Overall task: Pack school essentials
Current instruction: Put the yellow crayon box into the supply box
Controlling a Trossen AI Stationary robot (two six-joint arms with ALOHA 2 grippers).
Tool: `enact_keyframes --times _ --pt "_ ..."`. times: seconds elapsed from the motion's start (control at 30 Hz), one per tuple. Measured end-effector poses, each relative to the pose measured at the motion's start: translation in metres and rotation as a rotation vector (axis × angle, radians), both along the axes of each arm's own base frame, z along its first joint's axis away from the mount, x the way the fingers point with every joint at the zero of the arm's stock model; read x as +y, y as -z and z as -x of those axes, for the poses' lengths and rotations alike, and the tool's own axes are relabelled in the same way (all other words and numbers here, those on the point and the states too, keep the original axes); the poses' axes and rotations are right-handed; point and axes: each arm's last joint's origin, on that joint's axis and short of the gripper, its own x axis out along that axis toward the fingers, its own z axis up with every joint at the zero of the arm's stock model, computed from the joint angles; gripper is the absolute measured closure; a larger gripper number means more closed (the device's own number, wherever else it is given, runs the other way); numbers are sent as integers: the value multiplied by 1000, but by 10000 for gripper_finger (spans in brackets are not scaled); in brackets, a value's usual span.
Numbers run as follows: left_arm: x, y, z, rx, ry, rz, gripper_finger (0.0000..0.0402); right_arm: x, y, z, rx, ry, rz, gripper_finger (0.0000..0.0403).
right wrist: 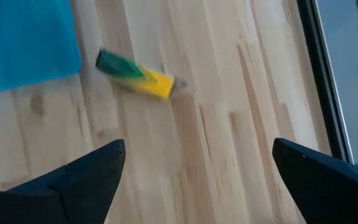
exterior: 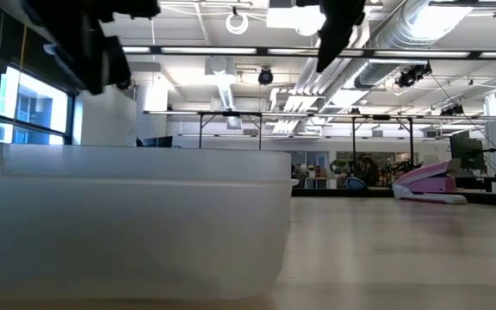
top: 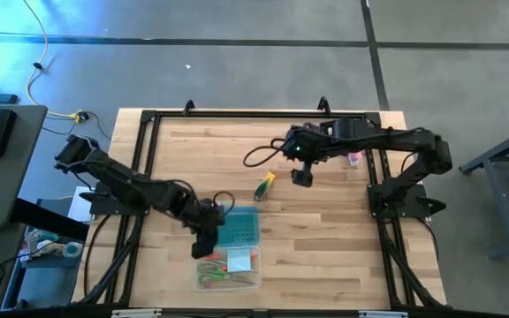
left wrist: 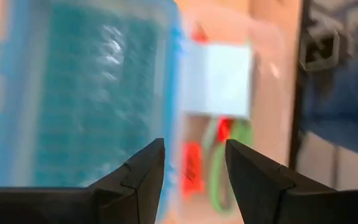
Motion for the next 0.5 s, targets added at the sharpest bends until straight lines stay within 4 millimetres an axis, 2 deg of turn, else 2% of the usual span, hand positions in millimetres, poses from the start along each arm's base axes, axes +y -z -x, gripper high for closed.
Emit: enact_keyframes --times 0.17,0.5 --pt "26 -5 -3 -38 -110 -102 243 -1 21 -13 -69 -80 48 4" --pt "85 2 3 89 -289 -231 243 -1 54 -27 -142 -339 176 4"
